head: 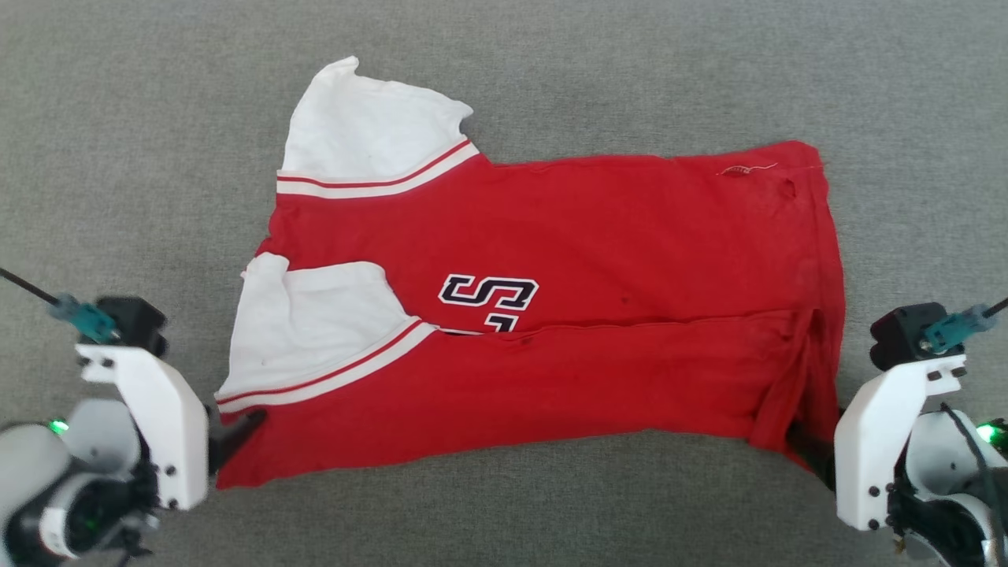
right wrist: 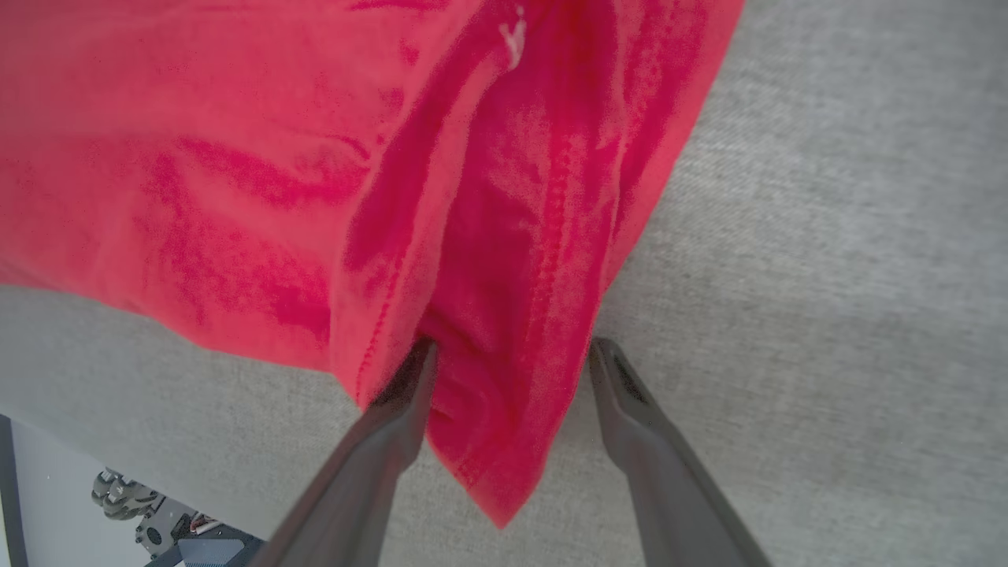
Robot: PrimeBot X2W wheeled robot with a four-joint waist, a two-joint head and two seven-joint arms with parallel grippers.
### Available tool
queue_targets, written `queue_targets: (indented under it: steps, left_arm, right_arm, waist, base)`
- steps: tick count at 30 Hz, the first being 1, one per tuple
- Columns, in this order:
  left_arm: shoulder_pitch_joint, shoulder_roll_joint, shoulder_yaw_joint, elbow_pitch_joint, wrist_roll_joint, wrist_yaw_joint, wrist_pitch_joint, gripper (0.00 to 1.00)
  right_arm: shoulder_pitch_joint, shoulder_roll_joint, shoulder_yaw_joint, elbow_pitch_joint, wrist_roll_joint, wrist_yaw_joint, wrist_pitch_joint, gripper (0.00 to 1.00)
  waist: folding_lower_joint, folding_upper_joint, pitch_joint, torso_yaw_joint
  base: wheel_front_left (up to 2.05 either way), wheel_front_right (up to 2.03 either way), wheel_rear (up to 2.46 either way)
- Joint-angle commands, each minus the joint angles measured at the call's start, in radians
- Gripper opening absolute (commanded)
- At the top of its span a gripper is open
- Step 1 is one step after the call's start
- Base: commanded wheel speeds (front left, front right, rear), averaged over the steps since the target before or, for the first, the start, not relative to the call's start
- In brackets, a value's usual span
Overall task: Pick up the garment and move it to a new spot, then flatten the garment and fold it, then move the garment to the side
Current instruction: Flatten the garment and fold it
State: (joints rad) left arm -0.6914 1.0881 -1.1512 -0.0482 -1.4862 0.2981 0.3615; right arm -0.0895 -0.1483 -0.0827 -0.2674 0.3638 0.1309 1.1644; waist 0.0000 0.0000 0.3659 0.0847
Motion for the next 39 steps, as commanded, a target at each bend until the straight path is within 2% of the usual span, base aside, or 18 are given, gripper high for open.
queue_targets:
  steps: [1,7,13,23,29,34,39]
  left_arm:
    - [-0.025,0.014,0.011,-0.012,0.011,0.005,0.009,1.00]
    - [-0.107,0.069,0.047,-0.043,0.049,-0.001,0.037,1.00]
    - [-0.235,0.078,0.094,0.024,0.107,-0.065,0.073,1.00]
    - [-0.438,-0.003,0.119,0.243,0.202,-0.173,0.159,1.00]
    - [-0.518,-0.061,0.120,0.372,0.226,-0.216,0.193,1.00]
    - [-0.563,-0.094,0.113,0.459,0.241,-0.233,0.229,1.00]
    - [-0.596,-0.115,0.096,0.538,0.270,-0.239,0.255,1.00]
  right_arm:
    - [0.002,0.003,-0.011,-0.006,0.007,0.000,-0.014,1.00]
    - [-0.027,0.040,-0.074,-0.057,0.000,0.000,-0.093,1.00]
    - [-0.096,0.082,-0.104,-0.085,-0.052,0.000,-0.281,1.00]
    - [-0.211,0.098,-0.045,-0.052,-0.063,0.000,-0.696,1.00]
    - [-0.242,0.098,0.008,-0.028,-0.058,0.000,-0.896,1.00]
    - [-0.252,0.098,0.041,-0.007,-0.037,0.000,-1.000,1.00]
    - [-0.272,0.098,0.069,0.018,-0.019,0.000,-1.026,1.00]
  waist:
    - [0.0000,0.0000,-0.004,-0.005]
    - [0.0000,0.0000,-0.007,-0.026]
    - [0.0000,0.0000,0.014,-0.080]
    - [0.0000,0.0000,0.063,-0.196]
    - [0.0000,0.0000,0.104,-0.252]
    - [0.0000,0.0000,0.140,-0.285]
    - [0.0000,0.0000,0.175,-0.309]
  base:
    - [0.00,0.00,0.00]
    - [0.00,0.00,0.00]
    - [0.00,0.00,0.00]
    - [0.00,0.00,0.00]
    - [0.00,0.00,0.00]
    - [0.00,0.00,0.00]
    - [0.00,0.00,0.00]
